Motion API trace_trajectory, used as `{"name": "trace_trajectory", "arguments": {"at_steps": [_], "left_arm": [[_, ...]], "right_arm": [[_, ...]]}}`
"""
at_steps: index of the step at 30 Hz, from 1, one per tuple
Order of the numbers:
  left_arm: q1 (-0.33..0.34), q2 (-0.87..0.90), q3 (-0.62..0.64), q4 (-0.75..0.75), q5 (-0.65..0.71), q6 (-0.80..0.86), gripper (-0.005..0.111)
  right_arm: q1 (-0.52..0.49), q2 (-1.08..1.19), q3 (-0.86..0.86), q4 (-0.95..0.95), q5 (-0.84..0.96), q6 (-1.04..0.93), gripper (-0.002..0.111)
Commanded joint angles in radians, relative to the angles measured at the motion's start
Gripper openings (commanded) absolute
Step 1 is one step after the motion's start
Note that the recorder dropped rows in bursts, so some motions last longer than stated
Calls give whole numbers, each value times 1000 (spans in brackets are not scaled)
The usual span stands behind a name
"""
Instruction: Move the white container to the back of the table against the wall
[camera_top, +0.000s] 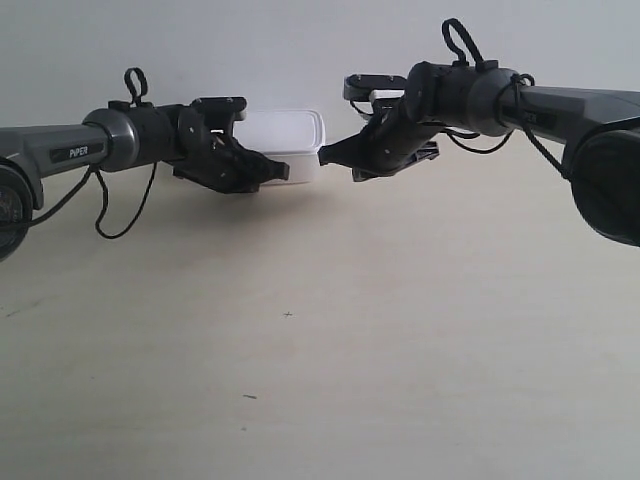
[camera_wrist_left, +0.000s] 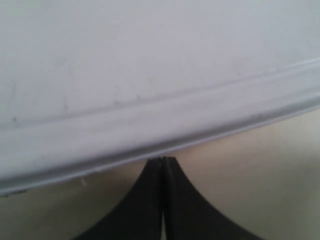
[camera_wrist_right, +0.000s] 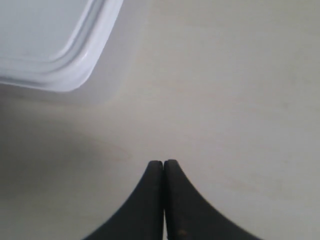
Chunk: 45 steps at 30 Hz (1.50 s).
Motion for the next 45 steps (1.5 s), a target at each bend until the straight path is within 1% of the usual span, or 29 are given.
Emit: {"name": "trace_trajectory", "arguments": {"at_steps": [1,5,9,14,20,23,26,30,35,39,42,45], "left_arm": [[18,-45,-27,20,-62,26,0],[18,-63,-23,23,-13,36,0],[18,-116,60,20,-8,47,0],[18,-241,224,20,-82,81,0],[18,-430,484,19,-239,96,0],[18,-496,587,19,-285,105,0],[18,-555,684,19,-309,120,0],[18,-645,814,14,-407,106,0],[18,-819,945,14,-447,99,0],[18,-959,1061,14,-502,97,0],[18,-1060,1131,12,-511,85,0],[18,-1161,1203,12,-511,58,0]], "right_arm": [[-6,-7,-5,-9,71,-9,0],[-6,-19,-5,-9,134,-14,0],[-6,-44,-5,-9,164,-14,0],[-6,-74,-5,-9,197,-16,0],[-6,-103,-5,-7,259,-40,0],[-6,-123,-5,-5,270,-40,0],[-6,-146,-5,-4,323,-48,0],[-6,-185,-5,-4,383,-48,0],[2,-253,-2,3,449,-67,0],[2,-348,75,24,441,-71,0],[2,-440,176,24,416,-77,0],[2,-562,322,45,365,-99,0]]}}
